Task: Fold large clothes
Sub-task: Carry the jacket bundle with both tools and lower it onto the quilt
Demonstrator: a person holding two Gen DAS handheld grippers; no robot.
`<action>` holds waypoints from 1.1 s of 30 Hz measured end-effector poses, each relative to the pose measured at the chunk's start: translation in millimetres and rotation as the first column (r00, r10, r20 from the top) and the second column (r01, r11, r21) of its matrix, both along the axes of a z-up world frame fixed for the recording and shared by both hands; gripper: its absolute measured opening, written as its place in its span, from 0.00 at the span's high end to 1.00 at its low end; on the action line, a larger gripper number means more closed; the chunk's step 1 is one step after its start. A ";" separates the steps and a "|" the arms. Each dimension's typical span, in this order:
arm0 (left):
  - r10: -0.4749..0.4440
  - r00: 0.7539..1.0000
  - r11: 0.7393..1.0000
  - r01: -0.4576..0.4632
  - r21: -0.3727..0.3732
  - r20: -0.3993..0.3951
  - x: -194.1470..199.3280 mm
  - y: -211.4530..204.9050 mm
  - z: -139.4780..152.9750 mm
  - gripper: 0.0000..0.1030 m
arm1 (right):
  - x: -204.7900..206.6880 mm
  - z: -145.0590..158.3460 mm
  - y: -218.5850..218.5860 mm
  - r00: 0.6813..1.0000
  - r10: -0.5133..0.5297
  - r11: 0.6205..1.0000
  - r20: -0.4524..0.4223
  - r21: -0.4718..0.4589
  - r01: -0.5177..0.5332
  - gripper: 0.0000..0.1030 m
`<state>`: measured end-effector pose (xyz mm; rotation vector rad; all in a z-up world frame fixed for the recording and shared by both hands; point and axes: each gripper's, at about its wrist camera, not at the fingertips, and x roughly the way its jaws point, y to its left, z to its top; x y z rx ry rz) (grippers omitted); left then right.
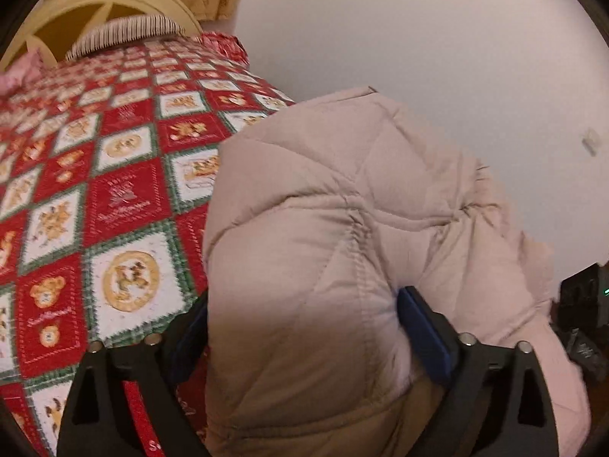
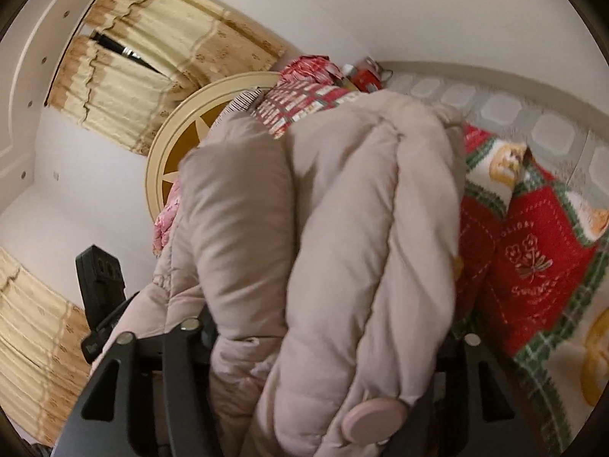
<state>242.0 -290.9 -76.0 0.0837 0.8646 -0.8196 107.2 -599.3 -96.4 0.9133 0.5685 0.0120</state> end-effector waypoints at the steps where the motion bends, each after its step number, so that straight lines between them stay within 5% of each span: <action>1: 0.002 1.000 1.000 -0.002 0.012 0.015 -1.3 -1.4 -0.9 0.04 | -4.2 0.2 -1.0 1.000 -0.004 1.000 -0.005 0.001 0.004 0.33; 7: 0.016 0.997 0.999 -0.020 0.051 0.079 -5.2 -2.2 -2.9 0.01 | -14.5 14.0 -2.3 0.997 -0.029 0.992 -0.066 -0.121 0.020 0.18; 12: 0.015 0.996 0.998 -0.020 0.056 0.085 -4.7 -1.6 -3.5 0.01 | -64.0 41.8 3.7 0.979 -0.181 0.943 -0.090 -0.299 0.147 0.11; 13: 0.017 0.996 0.998 -0.022 0.056 0.086 -4.8 -1.5 -3.5 0.01 | -72.3 49.5 6.7 0.972 -0.218 0.920 -0.088 -0.351 0.174 0.13; 16: 0.023 0.994 0.998 -0.029 0.061 0.103 -8.3 -1.2 -2.5 0.01 | -90.2 88.3 27.6 0.944 -0.327 0.801 -0.054 -0.546 0.246 0.45; 18: 0.026 0.992 0.997 -0.035 0.071 0.123 -11.1 -2.2 -1.2 0.01 | -90.3 109.4 39.4 0.946 -0.325 0.765 -0.008 -0.590 0.258 0.47; 21: 0.033 0.986 0.995 -0.049 0.091 0.166 -16.3 -4.1 1.0 0.01 | -68.7 121.4 51.6 0.963 -0.271 0.765 0.006 -0.605 0.219 0.47; 23: 0.036 0.983 0.994 -0.054 0.096 0.179 -16.1 -4.3 1.1 0.01 | -40.9 110.8 55.6 0.961 -0.267 0.756 -0.074 -0.634 0.161 0.47; 26: 0.036 0.983 0.994 -0.055 0.098 0.183 -15.2 -4.1 1.0 0.01 | -16.6 71.9 47.9 0.939 -0.275 0.802 -0.205 -0.587 0.107 0.47; 31: 0.032 0.984 0.994 -0.050 0.099 0.175 -12.8 -6.9 -0.9 0.01 | -35.7 36.4 19.3 0.945 -0.289 0.905 -0.153 -0.366 0.218 0.38; 33: 0.033 0.985 0.994 -0.050 0.097 0.171 -10.2 -7.8 -1.7 0.01 | -38.7 29.4 17.5 0.946 -0.292 0.912 -0.144 -0.339 0.230 0.36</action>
